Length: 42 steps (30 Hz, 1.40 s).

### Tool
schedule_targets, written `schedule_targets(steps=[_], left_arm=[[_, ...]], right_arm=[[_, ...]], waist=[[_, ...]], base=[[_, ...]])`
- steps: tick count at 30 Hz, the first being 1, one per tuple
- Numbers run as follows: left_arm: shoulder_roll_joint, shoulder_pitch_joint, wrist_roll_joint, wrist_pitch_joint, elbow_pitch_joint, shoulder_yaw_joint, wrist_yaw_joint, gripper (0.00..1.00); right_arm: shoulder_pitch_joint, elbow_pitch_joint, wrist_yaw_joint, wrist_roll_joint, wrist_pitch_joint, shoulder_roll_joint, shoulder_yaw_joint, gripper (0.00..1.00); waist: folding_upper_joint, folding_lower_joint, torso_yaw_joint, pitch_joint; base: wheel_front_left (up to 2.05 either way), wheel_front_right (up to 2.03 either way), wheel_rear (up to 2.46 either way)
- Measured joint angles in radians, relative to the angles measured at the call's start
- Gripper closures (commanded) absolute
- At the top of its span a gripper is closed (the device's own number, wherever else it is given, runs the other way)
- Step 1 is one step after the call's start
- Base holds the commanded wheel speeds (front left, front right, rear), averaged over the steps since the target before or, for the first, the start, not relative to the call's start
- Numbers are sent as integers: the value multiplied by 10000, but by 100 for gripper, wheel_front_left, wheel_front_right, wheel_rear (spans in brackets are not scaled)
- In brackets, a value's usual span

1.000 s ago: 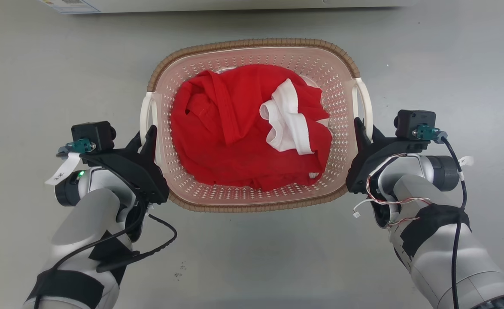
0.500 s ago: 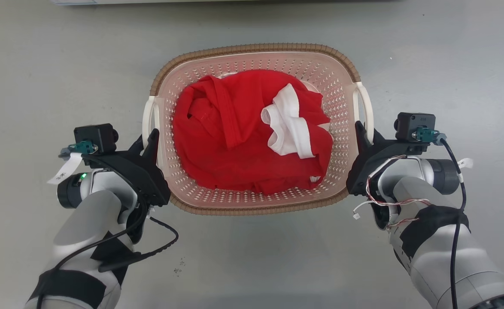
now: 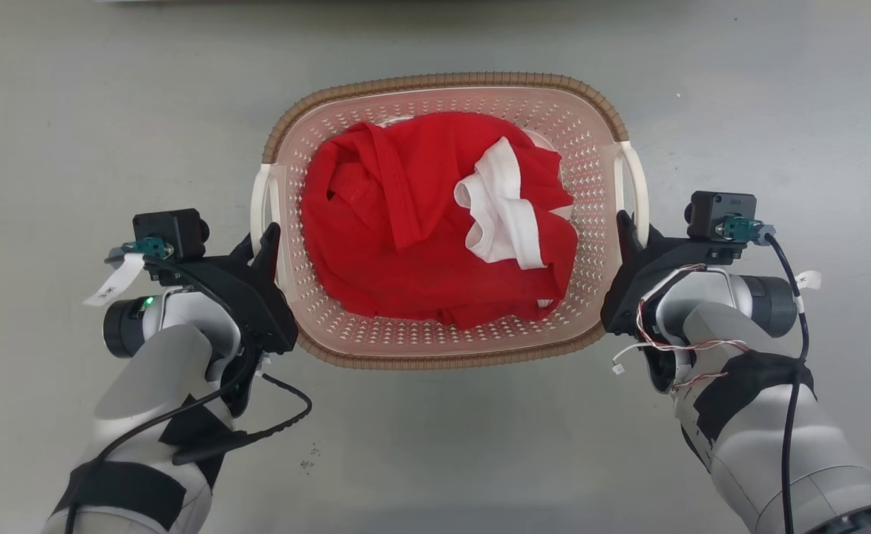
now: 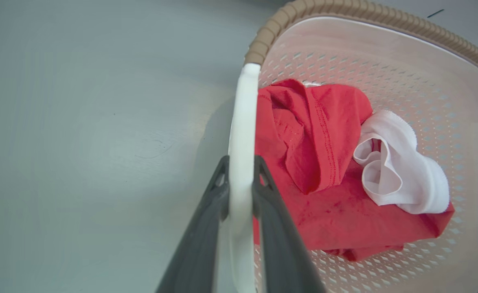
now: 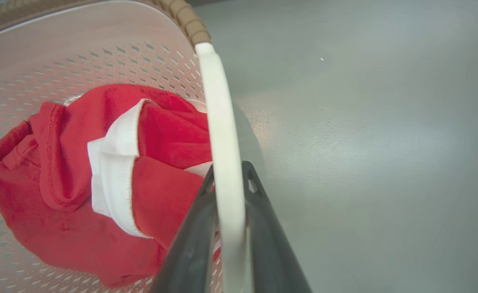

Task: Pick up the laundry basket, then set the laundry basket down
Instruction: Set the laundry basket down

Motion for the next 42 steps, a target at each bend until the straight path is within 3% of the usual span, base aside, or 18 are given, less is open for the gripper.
schedule_targets(steps=[12,25,26,28,29,30,31,32,37,42], left_arm=[[-35,-12,-130,88,86,-15,-90,100],[-40,-20,-221,364,115,-81,-90,100],[-40,-20,-222,399,98,-98,-88,97],[-38,-20,-297,546,21,-138,-86,68],[-38,-20,-353,589,-8,-142,-84,53],[-25,-20,-395,627,-54,-153,-82,27],[-25,-20,-395,627,-54,-153,-82,10],[-19,-20,-401,675,-92,-161,-81,0],[59,-20,-495,803,-299,-236,8,0],[48,-20,-759,978,-539,-343,8,0]], right_arm=[[-47,81,52,40,207,-4,29,100],[-93,153,616,121,416,-117,178,100],[-95,157,698,127,460,-130,190,100],[-96,171,861,151,533,-173,203,98],[-96,178,922,178,548,-201,224,84],[-96,188,997,222,558,-240,228,68],[-96,188,997,222,558,-240,228,69],[-96,194,1016,238,560,-288,230,63],[-87,-13,1160,485,646,-495,353,51],[-16,-336,1250,771,732,-529,491,23]], waist=[[0,0,83,-58],[0,0,120,-108],[0,0,122,-110],[0,0,125,-110],[0,0,129,-110],[0,0,134,-108],[0,0,134,-108],[0,0,139,-107],[0,0,195,-101],[0,0,270,-112]], base=[[0,0,0],[0,0,0],[0,0,0],[0,0,0],[0,0,0],[0,0,0],[0,0,0],[0,0,0],[0,0,0],[0,0,0]])
